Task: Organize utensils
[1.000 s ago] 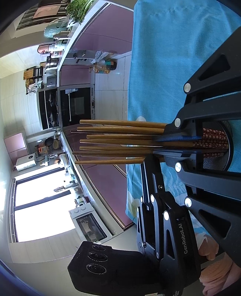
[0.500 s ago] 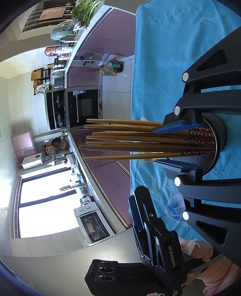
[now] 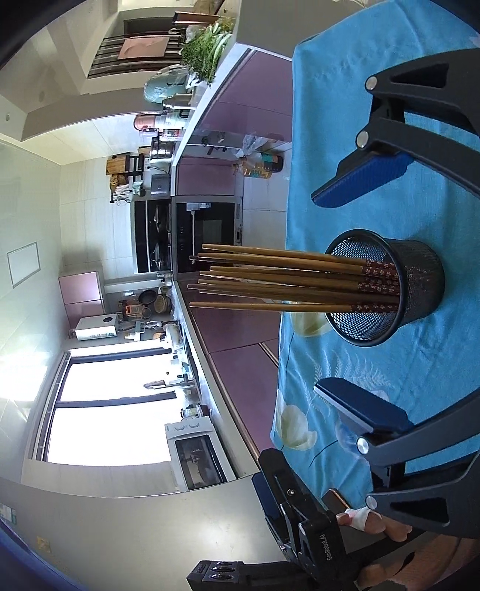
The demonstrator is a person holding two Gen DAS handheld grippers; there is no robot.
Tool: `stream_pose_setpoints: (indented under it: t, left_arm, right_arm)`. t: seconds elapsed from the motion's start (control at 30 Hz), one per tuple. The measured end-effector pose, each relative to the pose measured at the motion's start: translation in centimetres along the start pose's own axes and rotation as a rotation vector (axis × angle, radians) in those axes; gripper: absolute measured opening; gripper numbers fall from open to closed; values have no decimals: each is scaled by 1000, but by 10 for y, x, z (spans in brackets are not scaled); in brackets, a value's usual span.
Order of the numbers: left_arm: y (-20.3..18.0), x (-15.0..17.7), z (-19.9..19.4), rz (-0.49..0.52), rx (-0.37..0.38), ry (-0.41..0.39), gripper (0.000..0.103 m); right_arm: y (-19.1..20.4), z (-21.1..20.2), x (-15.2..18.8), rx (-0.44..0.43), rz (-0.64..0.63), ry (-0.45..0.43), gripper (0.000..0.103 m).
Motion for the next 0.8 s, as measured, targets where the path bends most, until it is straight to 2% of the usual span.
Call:
stream_pose_setpoints:
  t: [0.17,0.5,0.8]
  left_arm:
    - [18,3,-25,-14,-59,-32,97]
    - [23,2,-58,-13,-132,-88,97]
    - [30,6,-75,-15,-181,-104,97]
  right_arm:
    - [3,-14,2,8,0,-49,96]
    - [3,-37,0,53,2,-144,96]
    - [11,-48,3,63,-13,-184,96]
Point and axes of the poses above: each gripper's, at about its wrist camera, not at the fingertips, and z roughly the way its jaws point, y to its left, x to its underside, the point moved 9 cm from there along z, roughly the way its jaws point, and after that the axes turned 15 degrees about z, right-handed, at the moved point
